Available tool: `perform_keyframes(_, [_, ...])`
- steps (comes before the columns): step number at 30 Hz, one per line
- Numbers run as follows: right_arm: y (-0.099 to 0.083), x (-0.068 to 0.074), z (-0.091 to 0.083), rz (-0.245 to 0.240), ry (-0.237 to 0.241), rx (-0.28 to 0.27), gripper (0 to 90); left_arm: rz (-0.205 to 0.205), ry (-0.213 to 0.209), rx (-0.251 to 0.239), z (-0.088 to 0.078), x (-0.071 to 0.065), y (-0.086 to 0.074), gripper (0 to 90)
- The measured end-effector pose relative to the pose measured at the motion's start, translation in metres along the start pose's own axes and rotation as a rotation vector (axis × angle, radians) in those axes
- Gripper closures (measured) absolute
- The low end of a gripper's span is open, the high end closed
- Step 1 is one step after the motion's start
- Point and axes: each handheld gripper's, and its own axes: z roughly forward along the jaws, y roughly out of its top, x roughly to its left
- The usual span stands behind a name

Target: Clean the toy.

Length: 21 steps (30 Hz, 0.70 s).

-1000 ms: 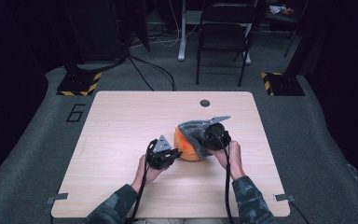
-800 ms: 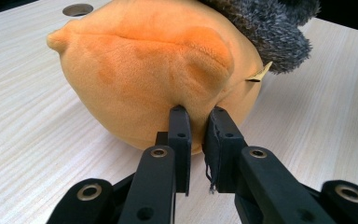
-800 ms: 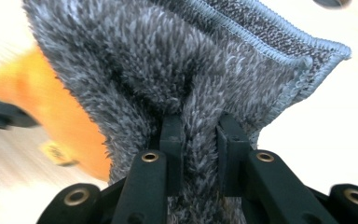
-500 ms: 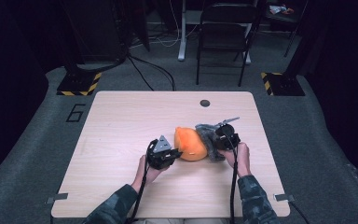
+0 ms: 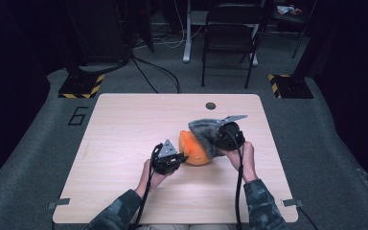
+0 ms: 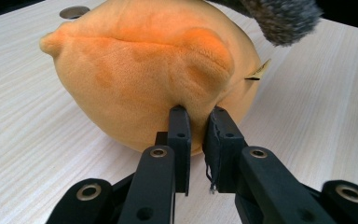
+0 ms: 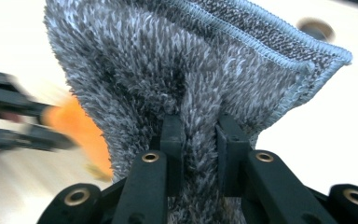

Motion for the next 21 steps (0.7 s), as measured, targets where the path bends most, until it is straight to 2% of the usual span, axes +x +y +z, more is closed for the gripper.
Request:
perform_keyframes(2, [0.005, 0.018, 0.000, -0.045, 0.027, -0.014, 76.2, 0.008, -0.007, 0.000, 0.000, -0.002, 0.000, 80.6])
perform_keyframes(4, [0.007, 0.030, 0.004, -0.088, 0.034, -0.013, 76.2, 0.019, -0.007, 0.002, 0.000, -0.003, 0.000, 80.6])
perform_keyframes(5, [0.007, 0.036, 0.007, -0.114, 0.030, 0.000, 76.2, 0.024, -0.010, 0.006, 0.000, -0.003, 0.000, 80.6])
perform_keyframes(7, [0.005, 0.042, 0.014, -0.136, 0.004, 0.016, 76.2, 0.027, -0.003, 0.011, 0.001, -0.003, 0.000, 80.6])
perform_keyframes(8, [0.005, 0.041, 0.016, -0.141, 0.004, 0.021, 76.2, 0.020, -0.006, 0.014, 0.001, -0.003, -0.001, 80.6])
perform_keyframes(10, [0.003, 0.038, 0.018, -0.117, 0.015, 0.021, 76.2, 0.018, -0.005, 0.010, 0.001, -0.003, -0.001, 80.7])
perform_keyframes(13, [0.002, 0.032, 0.018, -0.126, -0.018, 0.036, 76.1, 0.014, -0.003, 0.012, 0.001, -0.002, -0.001, 80.7])
perform_keyframes(21, [-0.006, 0.008, 0.022, -0.056, -0.023, 0.078, 76.1, 0.011, 0.002, 0.009, 0.001, 0.000, -0.002, 80.8])
